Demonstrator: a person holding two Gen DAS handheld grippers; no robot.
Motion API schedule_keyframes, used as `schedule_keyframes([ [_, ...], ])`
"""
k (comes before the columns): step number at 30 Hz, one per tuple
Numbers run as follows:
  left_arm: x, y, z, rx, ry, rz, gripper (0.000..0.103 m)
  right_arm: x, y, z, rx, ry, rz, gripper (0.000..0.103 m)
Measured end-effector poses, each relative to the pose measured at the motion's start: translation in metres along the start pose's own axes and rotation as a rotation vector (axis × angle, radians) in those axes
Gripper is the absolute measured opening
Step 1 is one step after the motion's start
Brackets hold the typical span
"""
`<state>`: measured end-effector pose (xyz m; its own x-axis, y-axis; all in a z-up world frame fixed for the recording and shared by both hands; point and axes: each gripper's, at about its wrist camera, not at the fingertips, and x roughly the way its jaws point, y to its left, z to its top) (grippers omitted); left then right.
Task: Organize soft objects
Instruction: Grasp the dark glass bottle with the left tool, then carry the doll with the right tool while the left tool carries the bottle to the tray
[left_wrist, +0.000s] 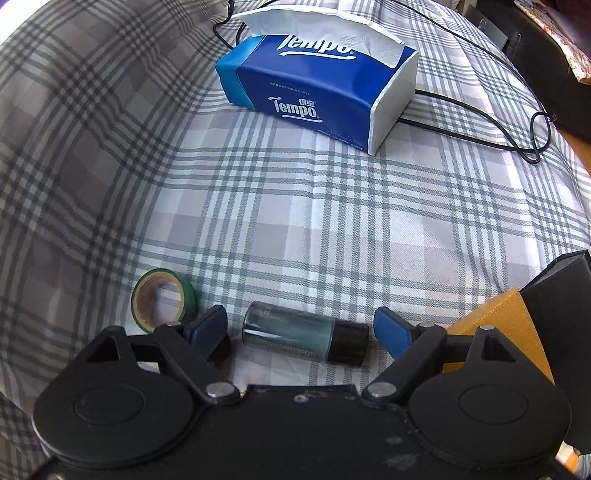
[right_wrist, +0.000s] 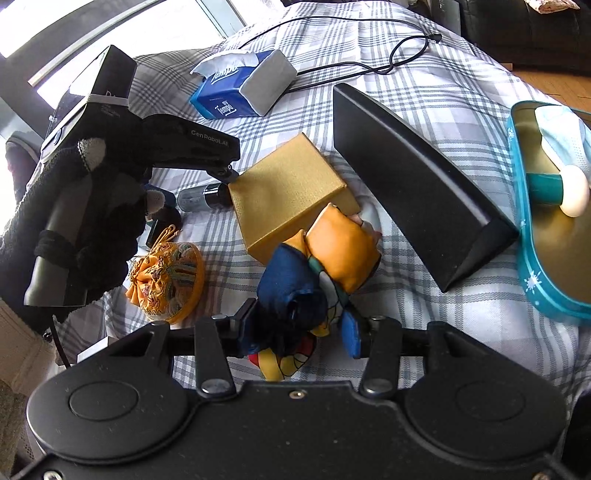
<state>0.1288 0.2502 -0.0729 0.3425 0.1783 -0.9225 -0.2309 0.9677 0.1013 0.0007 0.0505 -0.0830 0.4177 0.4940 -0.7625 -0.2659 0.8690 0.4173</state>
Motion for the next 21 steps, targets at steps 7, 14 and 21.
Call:
schedule_keyframes([
  [7, 0.011, 0.01, 0.0, -0.068, 0.03, -0.074, 0.07, 0.002, 0.002, 0.0, -0.01, 0.005, -0.006, 0.048],
  [14, -0.008, 0.022, -0.004, -0.132, 0.016, -0.077, 0.07, 0.003, 0.001, 0.0, -0.018, -0.005, -0.01, 0.048],
  [21, -0.061, 0.029, -0.019, -0.196, -0.037, -0.051, 0.07, 0.001, 0.004, -0.005, -0.06, -0.02, 0.007, 0.048],
])
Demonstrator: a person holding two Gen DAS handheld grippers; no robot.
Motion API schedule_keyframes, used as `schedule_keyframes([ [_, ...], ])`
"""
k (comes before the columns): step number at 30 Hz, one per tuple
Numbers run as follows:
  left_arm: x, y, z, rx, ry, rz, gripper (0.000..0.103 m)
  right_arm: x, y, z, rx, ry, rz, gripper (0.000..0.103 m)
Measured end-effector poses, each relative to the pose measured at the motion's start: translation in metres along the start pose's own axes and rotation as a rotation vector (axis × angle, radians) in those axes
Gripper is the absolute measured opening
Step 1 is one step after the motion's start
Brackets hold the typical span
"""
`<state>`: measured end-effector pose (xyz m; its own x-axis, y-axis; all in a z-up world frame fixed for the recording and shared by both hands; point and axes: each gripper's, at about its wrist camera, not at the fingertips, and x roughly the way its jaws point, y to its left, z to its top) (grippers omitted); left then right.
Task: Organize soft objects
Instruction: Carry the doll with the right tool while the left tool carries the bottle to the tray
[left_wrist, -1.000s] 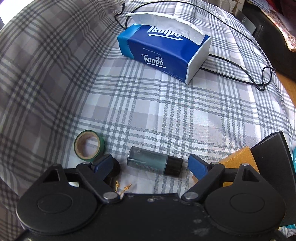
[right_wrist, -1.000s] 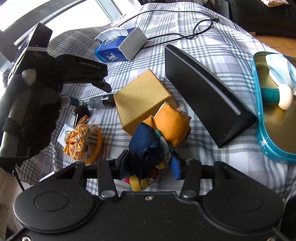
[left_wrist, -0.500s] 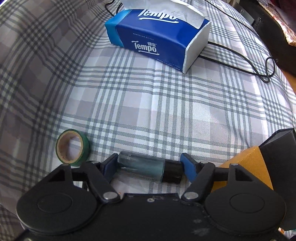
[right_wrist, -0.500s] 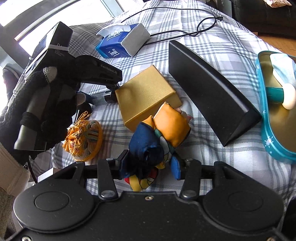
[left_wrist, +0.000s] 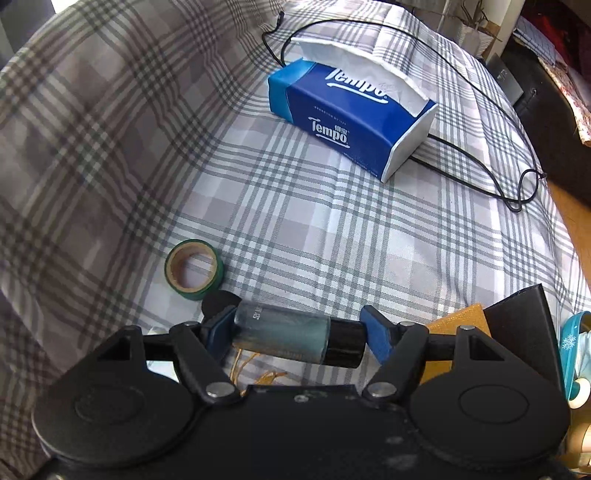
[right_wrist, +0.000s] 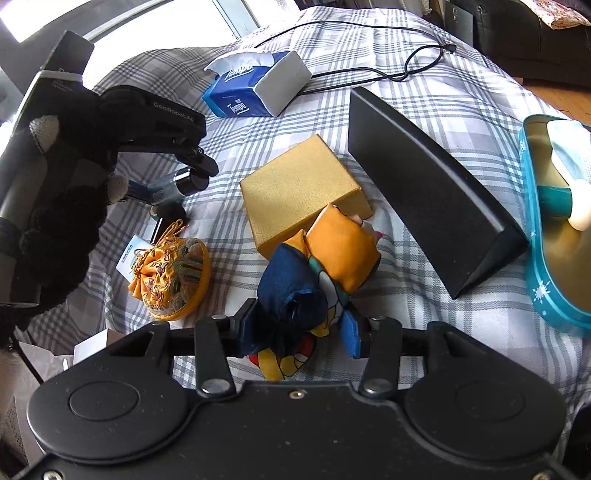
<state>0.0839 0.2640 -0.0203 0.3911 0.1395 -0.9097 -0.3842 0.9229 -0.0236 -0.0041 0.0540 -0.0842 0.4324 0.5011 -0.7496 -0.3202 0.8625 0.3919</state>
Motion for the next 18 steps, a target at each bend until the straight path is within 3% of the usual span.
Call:
schedule_keyframes([
  [10, -0.072, -0.017, -0.041, 0.04, -0.065, -0.04, 0.07, -0.015, -0.004, -0.004, 0.001, -0.017, 0.022, 0.048],
  [15, -0.096, -0.036, -0.06, 0.096, -0.087, -0.093, 0.07, -0.051, -0.013, -0.001, 0.043, -0.052, 0.059, 0.048],
  [18, -0.104, -0.056, -0.071, 0.134, -0.086, -0.131, 0.07, -0.08, -0.028, 0.001, 0.083, -0.099, 0.036, 0.048],
])
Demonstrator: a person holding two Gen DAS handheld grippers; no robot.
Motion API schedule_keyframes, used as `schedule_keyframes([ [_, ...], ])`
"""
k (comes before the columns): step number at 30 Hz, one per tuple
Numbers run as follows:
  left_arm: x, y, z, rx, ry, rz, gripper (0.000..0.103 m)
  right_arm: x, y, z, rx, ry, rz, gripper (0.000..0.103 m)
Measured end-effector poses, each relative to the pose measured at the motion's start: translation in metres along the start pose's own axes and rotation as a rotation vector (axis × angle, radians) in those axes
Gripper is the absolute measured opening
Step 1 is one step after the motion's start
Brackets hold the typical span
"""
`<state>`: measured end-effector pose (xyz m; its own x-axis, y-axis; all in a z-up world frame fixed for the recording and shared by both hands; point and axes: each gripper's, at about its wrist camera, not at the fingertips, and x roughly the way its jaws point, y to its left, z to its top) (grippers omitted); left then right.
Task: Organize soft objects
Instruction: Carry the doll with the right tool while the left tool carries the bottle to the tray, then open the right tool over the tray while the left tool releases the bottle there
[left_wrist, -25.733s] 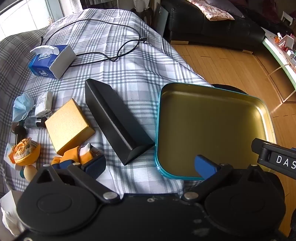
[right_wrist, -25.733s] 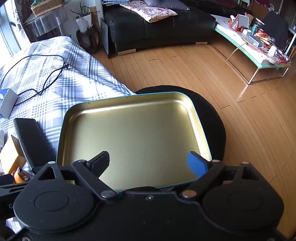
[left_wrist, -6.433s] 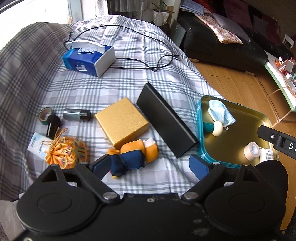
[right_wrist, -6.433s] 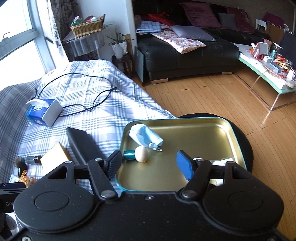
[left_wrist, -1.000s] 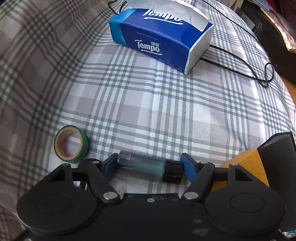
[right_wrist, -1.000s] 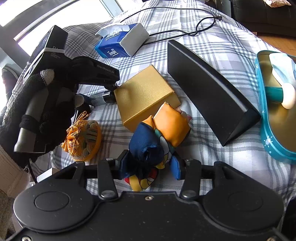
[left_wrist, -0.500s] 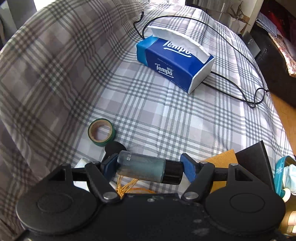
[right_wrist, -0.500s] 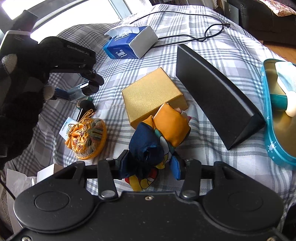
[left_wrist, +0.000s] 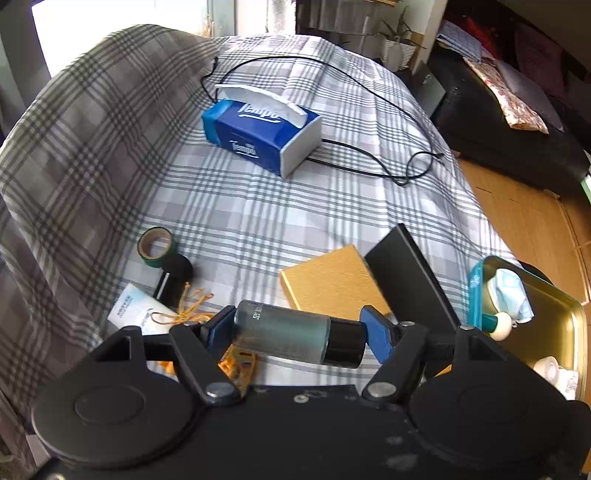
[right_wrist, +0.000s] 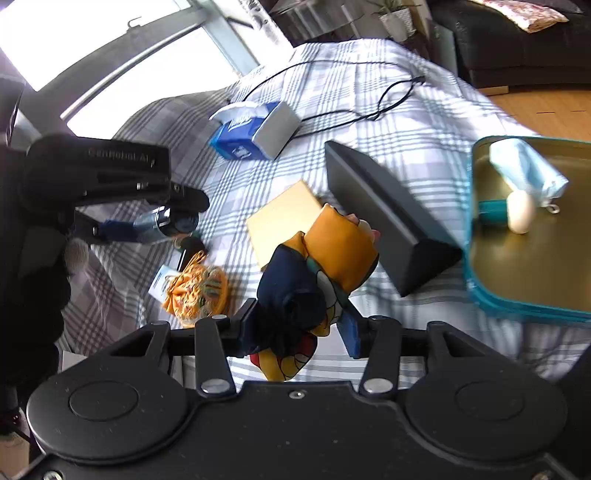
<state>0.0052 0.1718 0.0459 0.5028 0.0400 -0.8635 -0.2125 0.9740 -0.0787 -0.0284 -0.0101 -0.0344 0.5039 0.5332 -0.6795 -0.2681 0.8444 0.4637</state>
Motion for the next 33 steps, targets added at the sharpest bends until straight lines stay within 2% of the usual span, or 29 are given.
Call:
schedule_keyframes([
  [4, 0.0, -0.039, -0.011, 0.066, 0.011, -0.058, 0.07, -0.046, -0.034, 0.015, 0.105, -0.097, -0.075, 0.048],
  [10, 0.011, -0.105, -0.027, 0.161, 0.046, -0.132, 0.07, -0.102, -0.084, 0.037, 0.228, -0.256, -0.276, 0.048],
  [15, 0.022, -0.153, -0.033, 0.227, 0.072, -0.171, 0.07, -0.127, -0.119, 0.043, 0.303, -0.317, -0.395, 0.047],
  [20, 0.035, -0.189, -0.038, 0.28, 0.094, -0.196, 0.07, -0.135, -0.144, 0.037, 0.36, -0.323, -0.444, 0.047],
  [25, 0.047, -0.21, -0.041, 0.318, 0.11, -0.196, 0.07, -0.134, -0.154, 0.035, 0.374, -0.305, -0.461, 0.047],
  [29, 0.053, -0.213, -0.042, 0.326, 0.111, -0.196, 0.083, -0.132, -0.157, 0.036, 0.375, -0.301, -0.457, 0.047],
  [33, 0.056, -0.212, -0.042, 0.324, 0.119, -0.191, 0.085, -0.13, -0.157, 0.041, 0.355, -0.303, -0.471, 0.048],
])
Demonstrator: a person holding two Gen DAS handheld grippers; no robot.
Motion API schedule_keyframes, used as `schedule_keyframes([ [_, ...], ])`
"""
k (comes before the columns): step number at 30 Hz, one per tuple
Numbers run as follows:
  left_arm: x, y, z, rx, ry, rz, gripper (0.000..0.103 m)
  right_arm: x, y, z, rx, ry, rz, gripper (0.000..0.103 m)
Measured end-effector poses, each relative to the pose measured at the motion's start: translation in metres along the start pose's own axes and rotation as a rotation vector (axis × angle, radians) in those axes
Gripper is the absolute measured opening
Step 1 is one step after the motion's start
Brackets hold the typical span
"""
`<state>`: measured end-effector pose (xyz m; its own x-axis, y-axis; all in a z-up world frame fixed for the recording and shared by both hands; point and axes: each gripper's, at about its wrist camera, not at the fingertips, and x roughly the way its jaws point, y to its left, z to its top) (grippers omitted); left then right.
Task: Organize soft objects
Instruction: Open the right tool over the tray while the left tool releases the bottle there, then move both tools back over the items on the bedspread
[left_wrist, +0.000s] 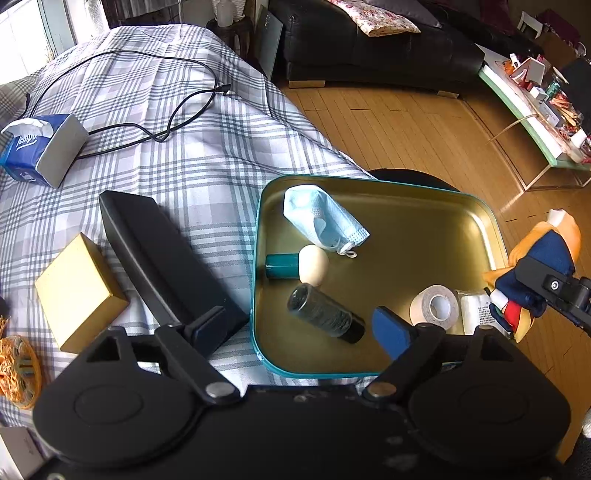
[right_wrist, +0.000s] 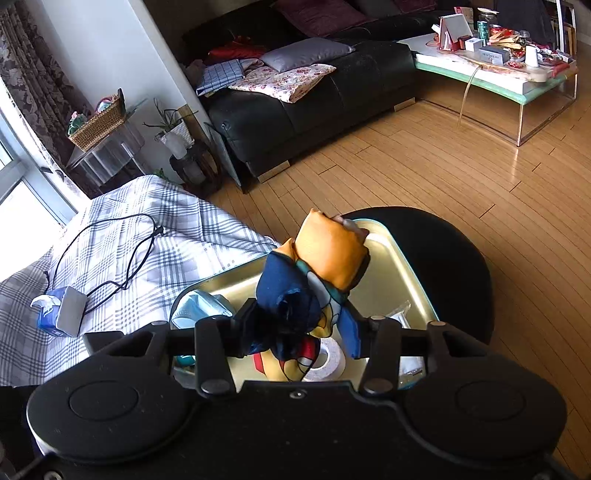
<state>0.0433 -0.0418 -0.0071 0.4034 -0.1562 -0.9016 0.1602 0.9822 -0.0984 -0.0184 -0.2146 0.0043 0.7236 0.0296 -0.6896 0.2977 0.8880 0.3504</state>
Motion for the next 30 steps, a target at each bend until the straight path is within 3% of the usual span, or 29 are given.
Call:
schedule_keyframes([
  [8, 0.006, 0.005, -0.007, -0.013, 0.032, -0.001, 0.086, 0.006, 0.004, 0.009, -0.029, -0.036, -0.028, 0.048],
  [30, -0.007, 0.009, -0.02, -0.019, 0.031, 0.005, 0.089, 0.006, 0.005, -0.006, -0.047, 0.022, -0.044, 0.048],
])
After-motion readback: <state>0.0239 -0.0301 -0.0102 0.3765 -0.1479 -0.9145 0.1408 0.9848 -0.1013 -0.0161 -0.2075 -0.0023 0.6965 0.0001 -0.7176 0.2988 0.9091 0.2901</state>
